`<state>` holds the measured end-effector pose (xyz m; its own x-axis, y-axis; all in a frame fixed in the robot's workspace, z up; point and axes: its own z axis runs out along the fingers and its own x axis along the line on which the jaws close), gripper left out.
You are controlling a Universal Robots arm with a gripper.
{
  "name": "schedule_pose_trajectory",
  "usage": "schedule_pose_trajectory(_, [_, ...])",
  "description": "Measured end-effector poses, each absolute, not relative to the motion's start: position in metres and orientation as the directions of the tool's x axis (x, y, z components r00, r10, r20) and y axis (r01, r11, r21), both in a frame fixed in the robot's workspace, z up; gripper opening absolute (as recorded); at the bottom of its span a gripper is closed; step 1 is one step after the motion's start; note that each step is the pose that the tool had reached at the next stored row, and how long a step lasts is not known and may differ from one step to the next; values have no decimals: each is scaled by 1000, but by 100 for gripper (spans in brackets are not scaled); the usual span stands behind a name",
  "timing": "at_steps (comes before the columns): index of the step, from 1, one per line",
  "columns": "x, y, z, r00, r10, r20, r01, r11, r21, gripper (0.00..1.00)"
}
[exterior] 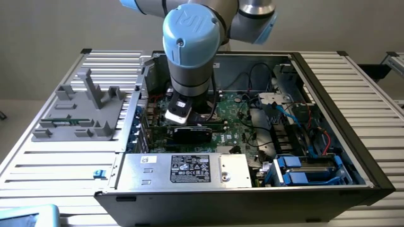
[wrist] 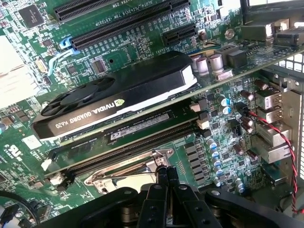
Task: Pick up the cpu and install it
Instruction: 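Install the second cpu locking lever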
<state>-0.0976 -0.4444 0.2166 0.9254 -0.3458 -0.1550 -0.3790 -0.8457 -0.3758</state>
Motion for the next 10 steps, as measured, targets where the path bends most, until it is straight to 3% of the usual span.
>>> schedule_pose_trajectory(10, [-101, -444, 205, 925, -347, -156, -381, -845, -375, 11])
